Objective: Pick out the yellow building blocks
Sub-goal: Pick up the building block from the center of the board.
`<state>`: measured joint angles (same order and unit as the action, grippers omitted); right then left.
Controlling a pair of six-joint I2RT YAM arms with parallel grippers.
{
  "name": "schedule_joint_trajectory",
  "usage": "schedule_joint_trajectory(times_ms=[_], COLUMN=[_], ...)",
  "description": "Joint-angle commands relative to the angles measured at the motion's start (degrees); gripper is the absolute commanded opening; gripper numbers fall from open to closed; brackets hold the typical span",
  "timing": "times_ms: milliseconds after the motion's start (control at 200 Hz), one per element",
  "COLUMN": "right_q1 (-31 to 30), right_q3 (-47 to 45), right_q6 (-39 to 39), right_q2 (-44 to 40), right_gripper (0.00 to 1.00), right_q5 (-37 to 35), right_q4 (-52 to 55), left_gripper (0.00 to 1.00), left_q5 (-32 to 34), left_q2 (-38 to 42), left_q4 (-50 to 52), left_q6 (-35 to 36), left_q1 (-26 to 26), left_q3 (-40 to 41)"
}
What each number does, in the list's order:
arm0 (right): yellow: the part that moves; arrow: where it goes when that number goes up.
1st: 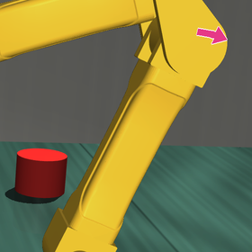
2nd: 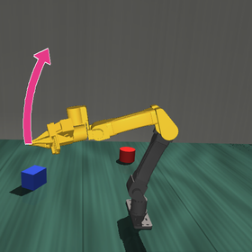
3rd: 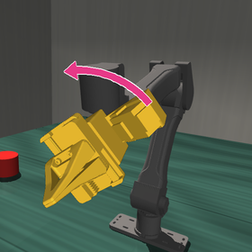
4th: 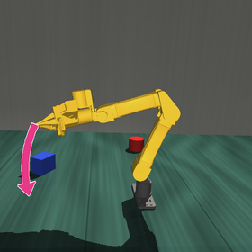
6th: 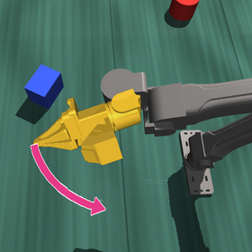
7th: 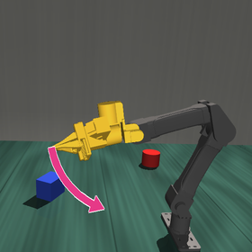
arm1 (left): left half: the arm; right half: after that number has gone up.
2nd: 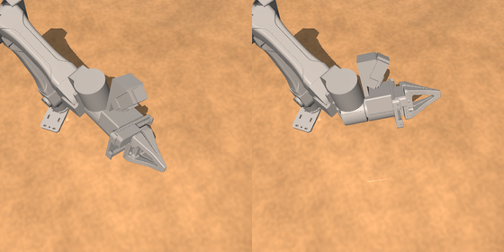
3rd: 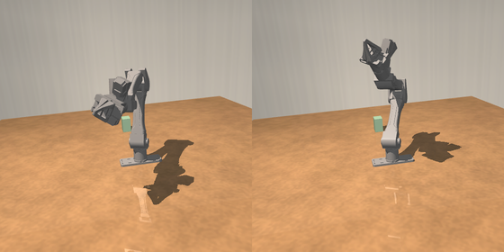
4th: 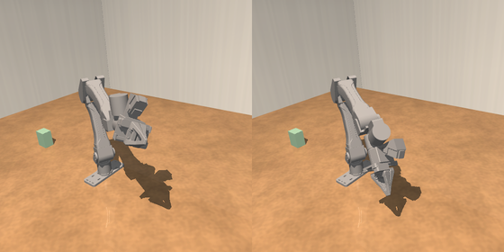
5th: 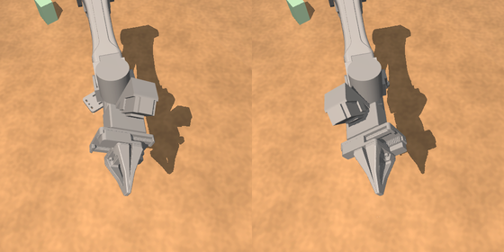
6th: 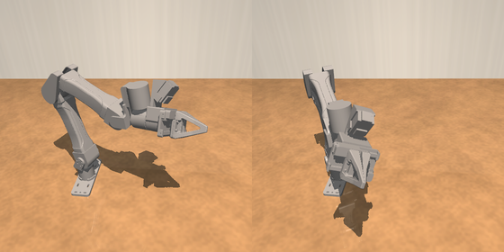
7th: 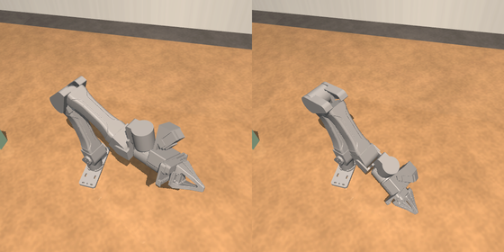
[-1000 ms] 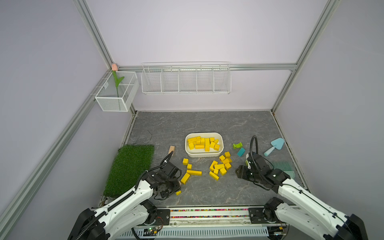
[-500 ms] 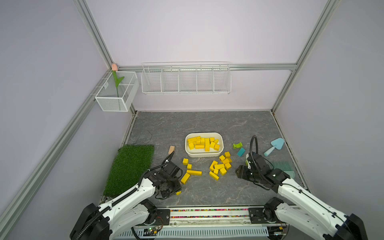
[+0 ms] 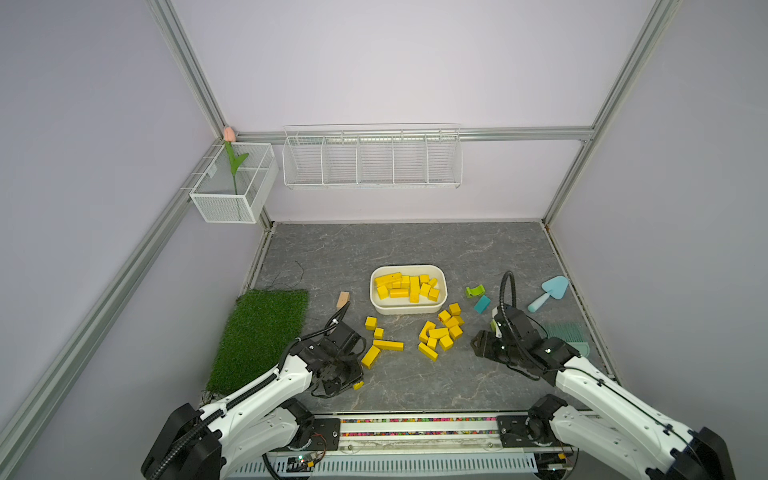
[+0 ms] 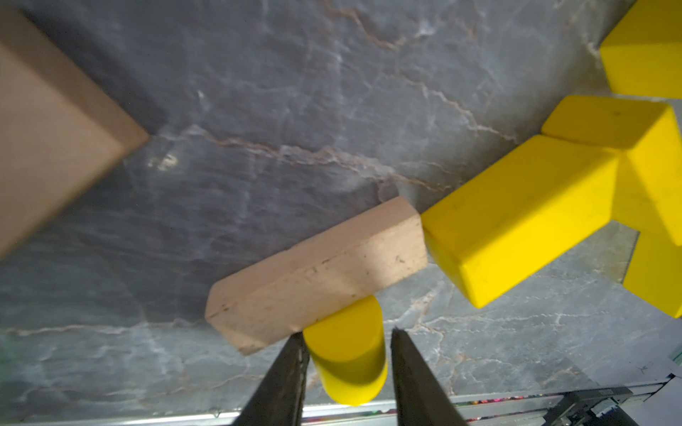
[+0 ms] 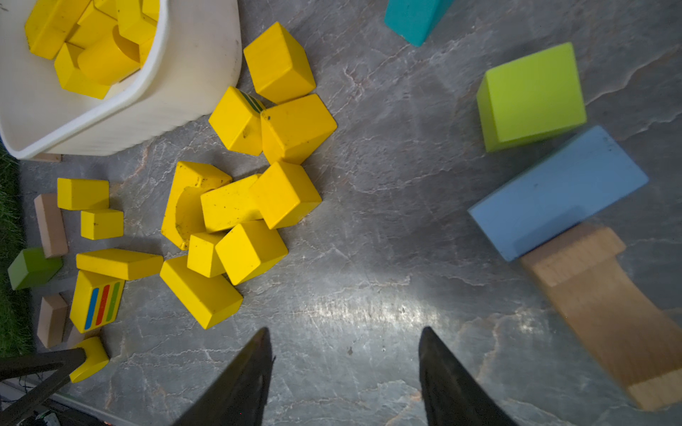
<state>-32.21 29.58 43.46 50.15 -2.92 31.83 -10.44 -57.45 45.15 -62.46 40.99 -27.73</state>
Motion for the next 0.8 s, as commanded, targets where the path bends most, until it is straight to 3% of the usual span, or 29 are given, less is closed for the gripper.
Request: schedule_joint_trajectory(times_ms=[0, 585, 795], right_q1=[0.57, 0.89, 0.96], right_q3=[-1.11, -1.28, -1.28], right_q6=[0.53, 0.51, 0.47], right_q2=[-0.07, -0.14, -0.18], right_gripper=[0.65, 0.65, 0.65], right_q5=[0.72, 0.98, 1.07], right_q4=[-0.76, -0.90, -0.90], left_gripper=[0.39, 0.40, 0.35], left_q5=[-0.02, -0.79, -0.95], left_q2=[-0.49, -4.16, -3.75], left_q4=[-0.23, -0.85, -0.94], left_q6=[-0.12, 3.17, 3.22], left_q1=[0.05, 0.05, 0.05], left_q3=[-0.14, -1.11, -0.97])
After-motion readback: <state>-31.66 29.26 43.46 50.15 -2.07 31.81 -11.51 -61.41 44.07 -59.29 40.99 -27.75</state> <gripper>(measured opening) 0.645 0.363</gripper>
